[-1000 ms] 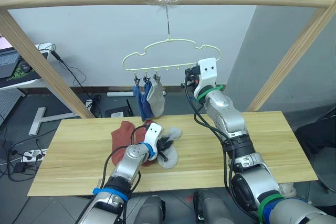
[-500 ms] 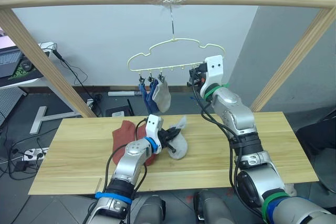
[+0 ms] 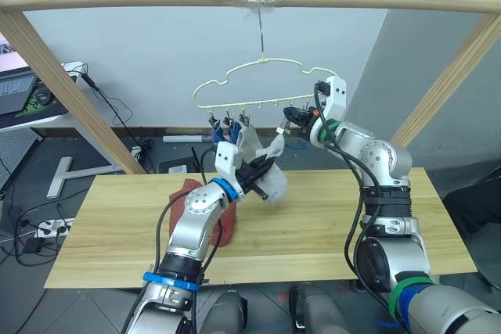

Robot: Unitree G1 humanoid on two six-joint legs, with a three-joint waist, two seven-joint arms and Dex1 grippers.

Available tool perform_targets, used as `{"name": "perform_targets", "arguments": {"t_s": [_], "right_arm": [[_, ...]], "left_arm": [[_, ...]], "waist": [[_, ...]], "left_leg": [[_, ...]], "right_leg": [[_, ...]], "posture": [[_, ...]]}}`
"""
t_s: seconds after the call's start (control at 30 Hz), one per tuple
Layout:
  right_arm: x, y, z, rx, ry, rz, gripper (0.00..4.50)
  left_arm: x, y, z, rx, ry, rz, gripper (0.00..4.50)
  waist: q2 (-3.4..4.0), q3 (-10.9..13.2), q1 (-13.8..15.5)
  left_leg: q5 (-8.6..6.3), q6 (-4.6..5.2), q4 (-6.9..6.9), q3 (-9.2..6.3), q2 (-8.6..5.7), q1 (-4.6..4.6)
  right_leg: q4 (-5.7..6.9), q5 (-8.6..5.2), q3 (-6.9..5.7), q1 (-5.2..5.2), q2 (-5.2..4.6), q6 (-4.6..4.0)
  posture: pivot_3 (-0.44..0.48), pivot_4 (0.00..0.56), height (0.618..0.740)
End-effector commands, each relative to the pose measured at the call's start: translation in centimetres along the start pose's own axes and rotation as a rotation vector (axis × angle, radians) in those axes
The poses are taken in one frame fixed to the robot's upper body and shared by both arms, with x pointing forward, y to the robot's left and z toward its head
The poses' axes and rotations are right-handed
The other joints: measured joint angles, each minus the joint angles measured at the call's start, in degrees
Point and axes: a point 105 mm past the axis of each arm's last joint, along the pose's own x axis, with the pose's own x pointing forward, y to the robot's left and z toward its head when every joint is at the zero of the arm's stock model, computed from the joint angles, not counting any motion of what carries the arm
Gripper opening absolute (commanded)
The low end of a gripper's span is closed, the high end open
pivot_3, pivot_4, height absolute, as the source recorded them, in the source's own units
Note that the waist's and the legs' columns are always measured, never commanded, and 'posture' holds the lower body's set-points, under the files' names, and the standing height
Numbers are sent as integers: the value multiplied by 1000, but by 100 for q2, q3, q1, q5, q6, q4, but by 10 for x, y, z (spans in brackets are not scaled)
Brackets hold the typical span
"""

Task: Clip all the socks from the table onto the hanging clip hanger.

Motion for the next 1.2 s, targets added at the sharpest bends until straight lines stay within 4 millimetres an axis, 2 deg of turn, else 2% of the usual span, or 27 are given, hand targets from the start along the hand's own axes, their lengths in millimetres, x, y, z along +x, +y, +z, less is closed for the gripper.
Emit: {"name": "perform_targets", "arguments": {"t_s": [0.03,0.63,0.73,0.9,1.07,1.2], "right_arm": [[-3,-4,-4,29,27,-25,0],[-6,3,-6,77,39,19,0],[-7,4,-5,88,35,30,772],[-9,8,-1,104,21,59,2744],[-19,13,7,79,-12,130,4475],[-34,9,13,-1,-47,132,4475]], "left_arm": [[7,-1,16,44,-60,-4,30],[9,3,25,124,-101,27,30],[9,3,26,122,-105,26,0],[9,2,25,118,-102,21,0],[9,3,24,121,-93,28,0],[9,4,23,103,-86,29,0]], "waist": [[0,0,-1],[0,0,-7],[0,0,-7],[0,0,-27],[1,0,-33],[1,0,-30]], "left_leg": [[0,0,1,1,0,0],[0,1,1,4,0,0],[0,0,1,4,0,-1],[0,1,1,5,0,-10],[0,1,0,4,2,-13],[0,2,1,3,1,-16]], "right_leg": [[0,0,0,0,0,0],[1,1,0,-1,1,2],[1,1,0,-2,1,2],[1,2,1,-10,1,2],[1,2,-1,-13,2,2],[-1,1,-1,-13,2,2]], "posture": [[-21,171,740],[-22,165,740],[-22,165,740],[-20,169,740],[-19,175,740],[-23,179,740]]}}
